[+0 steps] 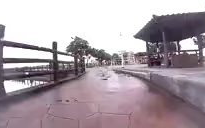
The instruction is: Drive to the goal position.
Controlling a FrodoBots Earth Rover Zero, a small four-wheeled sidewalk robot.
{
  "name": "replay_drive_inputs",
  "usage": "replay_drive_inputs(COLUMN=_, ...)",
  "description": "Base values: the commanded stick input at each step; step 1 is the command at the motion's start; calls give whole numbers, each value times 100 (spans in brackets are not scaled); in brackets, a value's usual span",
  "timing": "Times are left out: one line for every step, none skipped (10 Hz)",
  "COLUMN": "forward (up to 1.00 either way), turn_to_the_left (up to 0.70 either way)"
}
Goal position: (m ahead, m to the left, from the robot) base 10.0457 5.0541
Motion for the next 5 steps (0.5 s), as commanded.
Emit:
replay_drive_inputs(forward=100, turn_to_the_left=-1)
replay_drive_inputs(forward=100, turn_to_the_left=-1)
replay_drive_inputs(forward=100, turn_to_the_left=-1)
replay_drive_inputs(forward=100, turn_to_the_left=-1)
replay_drive_inputs(forward=100, turn_to_the_left=-1)
